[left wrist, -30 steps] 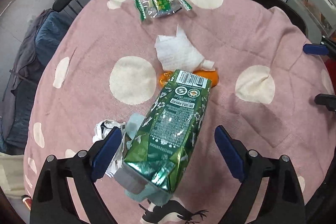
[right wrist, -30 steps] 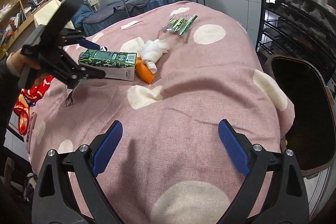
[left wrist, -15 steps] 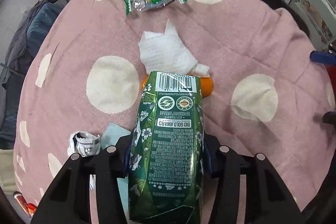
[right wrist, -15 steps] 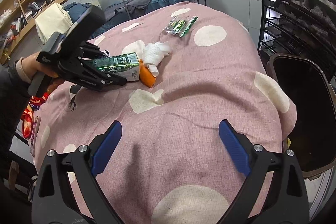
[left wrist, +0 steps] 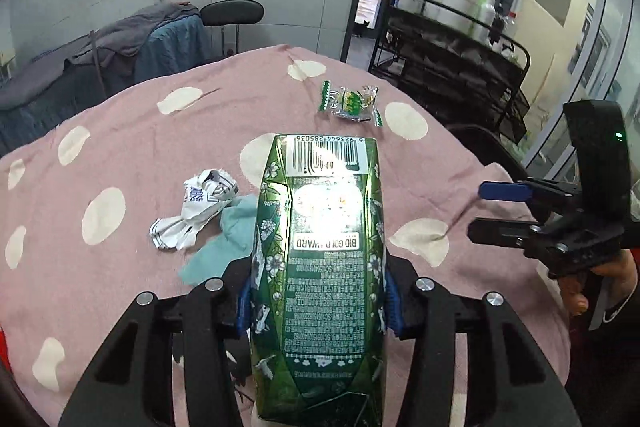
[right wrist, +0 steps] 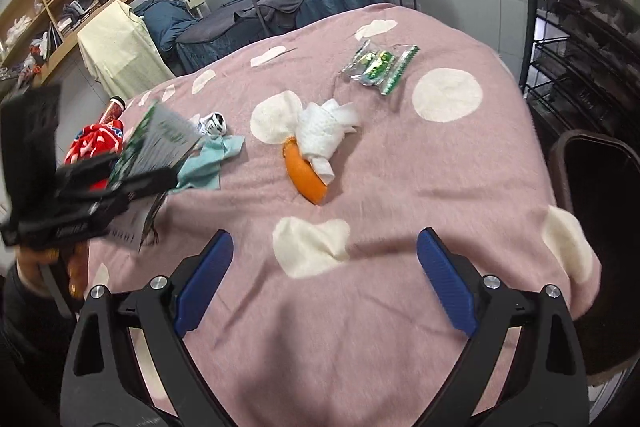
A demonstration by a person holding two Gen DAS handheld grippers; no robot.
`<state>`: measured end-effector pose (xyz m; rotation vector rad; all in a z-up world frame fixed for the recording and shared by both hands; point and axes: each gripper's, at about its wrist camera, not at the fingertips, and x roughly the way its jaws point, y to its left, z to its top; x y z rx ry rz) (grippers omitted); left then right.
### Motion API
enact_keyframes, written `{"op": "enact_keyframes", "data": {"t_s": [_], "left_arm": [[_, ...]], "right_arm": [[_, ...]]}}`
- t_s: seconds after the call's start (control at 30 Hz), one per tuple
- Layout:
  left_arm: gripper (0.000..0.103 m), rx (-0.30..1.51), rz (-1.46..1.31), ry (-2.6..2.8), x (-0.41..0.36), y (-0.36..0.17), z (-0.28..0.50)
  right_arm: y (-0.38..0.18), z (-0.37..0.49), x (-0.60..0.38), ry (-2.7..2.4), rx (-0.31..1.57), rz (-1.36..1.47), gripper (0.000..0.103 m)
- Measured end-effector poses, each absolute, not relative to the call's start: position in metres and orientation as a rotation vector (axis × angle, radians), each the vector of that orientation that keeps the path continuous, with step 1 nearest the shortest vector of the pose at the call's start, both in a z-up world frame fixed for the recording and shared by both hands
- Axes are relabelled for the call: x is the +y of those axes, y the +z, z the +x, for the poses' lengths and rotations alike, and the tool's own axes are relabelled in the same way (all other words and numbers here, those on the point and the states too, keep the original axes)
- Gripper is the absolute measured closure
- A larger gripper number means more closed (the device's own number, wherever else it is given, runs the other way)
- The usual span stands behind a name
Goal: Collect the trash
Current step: 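Grasp the white tissue with the right tool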
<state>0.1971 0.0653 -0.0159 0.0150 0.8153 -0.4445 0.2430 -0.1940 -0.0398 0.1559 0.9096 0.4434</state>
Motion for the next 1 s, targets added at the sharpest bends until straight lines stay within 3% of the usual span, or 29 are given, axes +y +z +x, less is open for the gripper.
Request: {"op": "enact_keyframes", "data": {"t_s": [0.27,0.57,0.73,1.0], "left_arm": [[0.054,0.727,-0.101,-0.384,0.071,-0.008,0.178],[0.054,0.722,-0.191,-0.402,0.072,-0.018,0.167],[0.054,0.727,-0.220,-0.405,0.072,-0.025,0.163],[0.054,0.707,-0.267,-0.428,0.063,-0.024,0.155]], "right_arm": [[-0.045,0.299,-0.157,0.456,0.991,0.163,0.018],[-0.083,0.360,-0.138,0.390,1.154,0.262,0.044],[-0.090,0.366,-0.139,0.378,1.152,0.311,0.070],[-0.061,0.341,-0.146,0.380,1.022,0.296,0.076]]}}
